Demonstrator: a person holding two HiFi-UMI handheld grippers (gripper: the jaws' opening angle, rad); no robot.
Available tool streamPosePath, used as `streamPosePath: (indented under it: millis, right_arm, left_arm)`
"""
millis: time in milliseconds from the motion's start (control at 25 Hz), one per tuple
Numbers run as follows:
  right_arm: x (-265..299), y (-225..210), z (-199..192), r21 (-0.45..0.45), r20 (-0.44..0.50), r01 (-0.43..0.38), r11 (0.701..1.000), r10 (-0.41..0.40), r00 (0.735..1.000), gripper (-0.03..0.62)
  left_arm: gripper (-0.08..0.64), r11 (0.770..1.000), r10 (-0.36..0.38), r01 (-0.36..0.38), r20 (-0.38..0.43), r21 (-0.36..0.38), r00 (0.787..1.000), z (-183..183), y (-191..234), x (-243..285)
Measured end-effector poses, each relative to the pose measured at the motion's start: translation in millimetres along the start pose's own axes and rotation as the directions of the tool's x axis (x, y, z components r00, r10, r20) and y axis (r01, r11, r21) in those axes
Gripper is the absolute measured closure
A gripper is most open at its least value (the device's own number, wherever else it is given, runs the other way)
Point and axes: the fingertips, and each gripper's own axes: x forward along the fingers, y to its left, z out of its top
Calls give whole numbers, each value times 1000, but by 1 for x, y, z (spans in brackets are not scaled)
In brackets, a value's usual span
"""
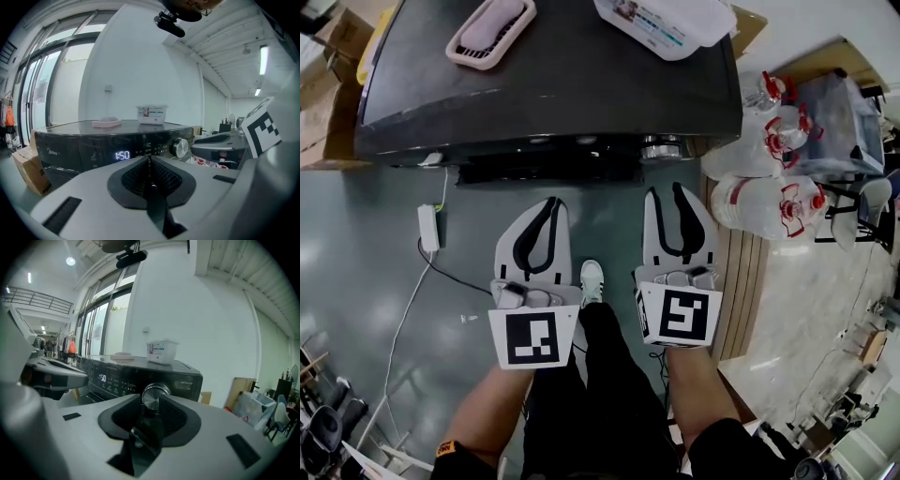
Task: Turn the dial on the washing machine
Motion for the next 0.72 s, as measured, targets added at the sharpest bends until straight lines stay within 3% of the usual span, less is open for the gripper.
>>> streamPosePath:
  millis: [240, 400, 720]
  right_arm:
    - [19, -8, -4, -86, -7, 43, 995, -43, 999, 359]
    - [31, -14, -3, -136, -4, 71, 988, -72, 997, 331]
    - [42, -13, -6, -148, 4, 73, 986, -74, 997, 291]
  left_arm:
    - [505, 999, 40, -40, -3, -3, 999, -10, 17, 11]
    - [497, 998, 60, -60, 2, 2, 998, -15, 27, 14]
    - [460, 996, 87, -87, 5, 6, 996, -22, 45, 17]
